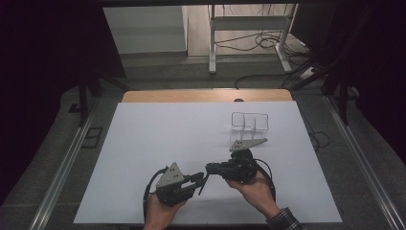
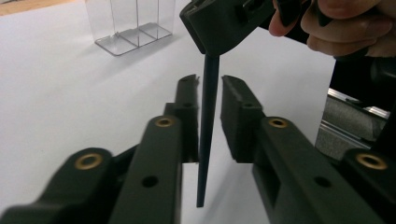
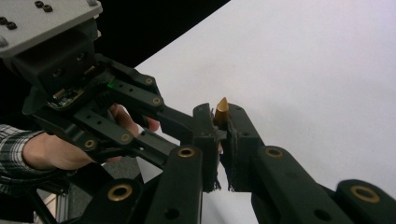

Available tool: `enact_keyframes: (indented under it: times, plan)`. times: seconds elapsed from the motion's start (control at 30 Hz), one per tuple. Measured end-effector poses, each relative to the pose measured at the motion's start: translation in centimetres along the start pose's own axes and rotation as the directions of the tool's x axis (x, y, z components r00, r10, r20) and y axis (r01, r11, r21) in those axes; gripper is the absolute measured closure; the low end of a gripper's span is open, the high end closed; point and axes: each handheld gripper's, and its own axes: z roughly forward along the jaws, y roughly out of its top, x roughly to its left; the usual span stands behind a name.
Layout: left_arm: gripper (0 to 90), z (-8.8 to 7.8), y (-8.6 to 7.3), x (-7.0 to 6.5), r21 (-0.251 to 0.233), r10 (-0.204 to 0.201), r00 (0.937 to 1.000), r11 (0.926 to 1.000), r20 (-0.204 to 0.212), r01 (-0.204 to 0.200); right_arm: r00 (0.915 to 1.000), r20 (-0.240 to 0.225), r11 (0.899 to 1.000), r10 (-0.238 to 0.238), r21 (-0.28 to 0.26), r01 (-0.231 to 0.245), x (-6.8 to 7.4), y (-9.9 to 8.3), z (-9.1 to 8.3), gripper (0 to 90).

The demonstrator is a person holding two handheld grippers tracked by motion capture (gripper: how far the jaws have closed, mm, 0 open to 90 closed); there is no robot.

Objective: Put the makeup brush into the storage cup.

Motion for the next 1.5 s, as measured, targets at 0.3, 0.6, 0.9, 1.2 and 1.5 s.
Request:
enact_keyframes:
  times: [0.3, 0.6, 0.9, 1.2, 1.5]
  plan:
    - [56.2, -0.4, 0.2, -0.1, 0.005, -0.003, 1.0000, 1.0000, 0.007, 0.003, 0.9997, 0.023, 1.000, -0.004, -0.026, 0.005, -0.3, -0.1, -0.8, 83.9]
    - [40.8, -1.2, 0.2, 0.3, 0.038, -0.028, 0.9995, 0.9989, 0.011, 0.028, 0.9983, 0.048, 0.999, -0.033, -0.033, 0.035, -0.4, -0.1, -1.3, 83.9]
    - [26.4, -2.0, 0.0, 0.6, 0.084, -0.030, 0.9995, 0.9960, -0.002, 0.030, 0.9973, 0.063, 0.998, -0.037, -0.049, 0.041, -0.4, -0.1, -1.7, 84.0]
    - [17.9, -2.9, -0.3, 0.8, 0.132, -0.018, 0.9992, 0.9910, -0.036, 0.022, 0.9954, 0.083, 0.997, -0.047, -0.054, 0.051, -0.4, 0.1, -2.1, 83.9]
    - [10.7, -3.8, -0.8, 1.3, 0.174, -0.019, 0.9964, 0.9841, -0.082, 0.033, 0.9940, 0.097, 0.996, -0.051, -0.062, 0.057, -0.5, 0.2, -2.7, 83.9]
